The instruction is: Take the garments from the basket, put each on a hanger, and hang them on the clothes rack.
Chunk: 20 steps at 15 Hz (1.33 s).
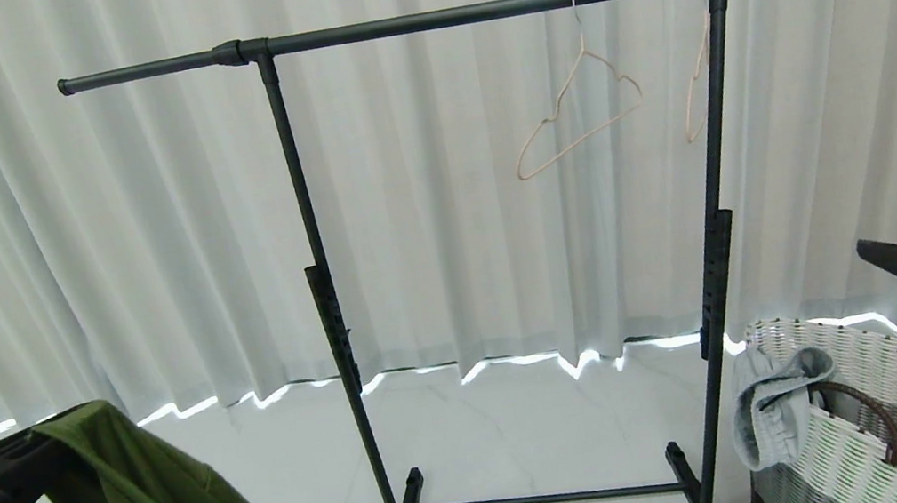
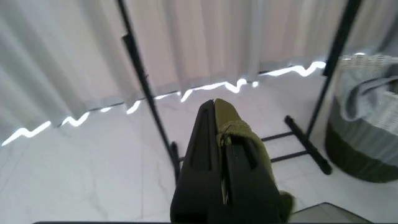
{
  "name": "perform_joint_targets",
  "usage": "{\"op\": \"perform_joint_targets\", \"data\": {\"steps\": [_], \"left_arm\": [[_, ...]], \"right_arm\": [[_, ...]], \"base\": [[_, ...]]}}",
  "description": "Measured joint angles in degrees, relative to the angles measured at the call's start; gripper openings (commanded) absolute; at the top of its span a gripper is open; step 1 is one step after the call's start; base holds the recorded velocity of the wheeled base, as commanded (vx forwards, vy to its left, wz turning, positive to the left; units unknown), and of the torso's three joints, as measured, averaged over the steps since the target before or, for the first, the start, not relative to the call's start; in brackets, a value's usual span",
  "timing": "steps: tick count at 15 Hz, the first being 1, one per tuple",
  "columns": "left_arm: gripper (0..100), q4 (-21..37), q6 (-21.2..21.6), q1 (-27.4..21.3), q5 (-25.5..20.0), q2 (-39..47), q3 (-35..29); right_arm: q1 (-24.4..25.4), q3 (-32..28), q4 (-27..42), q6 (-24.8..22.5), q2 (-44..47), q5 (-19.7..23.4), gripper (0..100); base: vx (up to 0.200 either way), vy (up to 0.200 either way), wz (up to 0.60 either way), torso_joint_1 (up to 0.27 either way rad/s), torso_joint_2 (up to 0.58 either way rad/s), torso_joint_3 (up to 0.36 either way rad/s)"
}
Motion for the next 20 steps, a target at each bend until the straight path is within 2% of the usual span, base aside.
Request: {"op": "perform_joint_targets", "data": {"steps": [2, 4, 5, 7, 9, 12, 15, 20], "left_arm": [[0, -0.32, -2.41, 4.55, -1.99, -3.17, 3.74], [0, -2.40, -6.97, 6.10, -3.22, -5.86, 5.81], [0, -4.24, -7.97, 6.36, -3.56, -6.62, 6.69], [0, -6.10, -8.03, 6.91, -3.83, -7.06, 7.57], [0, -6.27, -7.40, 7.39, -3.88, -6.23, 7.74], [0, -6.75, -6.69, 8.29, -3.89, -3.96, 9.07], [0, -9.14, -6.17, 8.55, -3.96, -1.87, 9.67], [0, -11.81, -5.74, 9.01, -3.96, 3.04, 10.14]], "right_arm": [[-0.17, 4.83, -0.59, 2.60, -0.61, -3.60, 100], [-0.26, 7.63, -7.56, 5.75, -1.00, -4.22, 100], [-0.26, 8.90, -10.84, 5.86, -1.18, -4.41, 100], [-0.26, 12.35, -13.14, 4.11, -2.21, -4.69, 100], [-1.00, 15.04, -13.34, -1.76, -3.39, -5.18, 100], [-7.94, 16.97, -12.90, -6.86, -3.80, -5.46, 100], [-14.28, 18.21, -12.81, -7.97, -1.44, -5.45, 100], [-15.93, 21.19, -12.84, -9.00, 4.17, -5.42, 100]], "base": [[0.000, 0.000, 0.00, 0.000, 0.00, 0.000], [0.000, 0.000, 0.00, 0.000, 0.00, 0.000], [0.000, 0.000, 0.00, 0.000, 0.00, 0.000], [0.000, 0.000, 0.00, 0.000, 0.00, 0.000], [0.000, 0.000, 0.00, 0.000, 0.00, 0.000], [0.000, 0.000, 0.00, 0.000, 0.00, 0.000], [0.000, 0.000, 0.00, 0.000, 0.00, 0.000], [0.000, 0.000, 0.00, 0.000, 0.00, 0.000]]}}
